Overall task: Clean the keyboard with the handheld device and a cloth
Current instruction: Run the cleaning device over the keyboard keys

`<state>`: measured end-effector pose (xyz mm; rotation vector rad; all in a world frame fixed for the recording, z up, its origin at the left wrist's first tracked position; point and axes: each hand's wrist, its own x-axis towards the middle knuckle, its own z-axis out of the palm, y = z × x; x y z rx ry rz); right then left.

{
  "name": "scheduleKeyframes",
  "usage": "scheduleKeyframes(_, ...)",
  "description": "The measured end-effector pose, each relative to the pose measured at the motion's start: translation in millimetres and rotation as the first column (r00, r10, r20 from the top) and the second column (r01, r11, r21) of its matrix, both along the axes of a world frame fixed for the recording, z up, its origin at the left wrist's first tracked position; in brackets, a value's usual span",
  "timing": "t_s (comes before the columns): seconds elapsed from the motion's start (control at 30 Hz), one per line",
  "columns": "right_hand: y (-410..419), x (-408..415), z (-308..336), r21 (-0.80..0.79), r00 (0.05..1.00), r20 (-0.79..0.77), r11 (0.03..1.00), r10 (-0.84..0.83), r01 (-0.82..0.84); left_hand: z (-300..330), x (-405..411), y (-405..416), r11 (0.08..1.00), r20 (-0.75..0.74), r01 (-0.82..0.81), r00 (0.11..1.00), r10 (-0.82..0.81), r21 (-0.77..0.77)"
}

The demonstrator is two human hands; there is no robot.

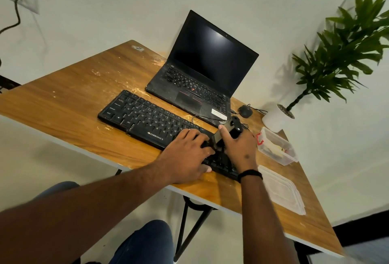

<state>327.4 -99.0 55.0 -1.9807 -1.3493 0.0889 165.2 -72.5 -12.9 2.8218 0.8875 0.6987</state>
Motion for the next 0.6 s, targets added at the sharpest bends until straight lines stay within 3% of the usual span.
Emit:
scheduleKeyframes(0.2,1.8,-5.7,-3.1,-0.050,0.995,0.056,0.996,0.083,-0.080,-1.9,0.1,0.7,1.000,0.001,-0.014,1.000,0.014,0.015)
scheduleKeyframes(0.33,2.2,4.4,3.0,-0.141,0.998,-0.041,0.989,0.036,-0.042,0.3,-1.5,-1.4,0.999,0.011,-0.029,1.000,0.030,-0.016)
scheduleKeyframes(0.4,5.1,8.0,7.4,-0.174,0.999,0.025,0.984,-0.026,0.030,0.9,-1.6,-2.2,0.999,0.000,-0.031,1.000,0.031,-0.029)
scheduleKeyframes(0.5,7.5,2.9,5.1,-0.076,0.959,0.225,0.978,-0.173,0.195,1.0,-1.5,-2.1,0.999,-0.012,-0.034,0.999,0.033,-0.040)
scheduleKeyframes(0.6,6.3,-4.4,-5.8,-0.030,0.984,0.132,0.992,-0.119,0.124,1.7,-1.6,-2.3,0.999,-0.016,-0.034,0.999,0.033,-0.035)
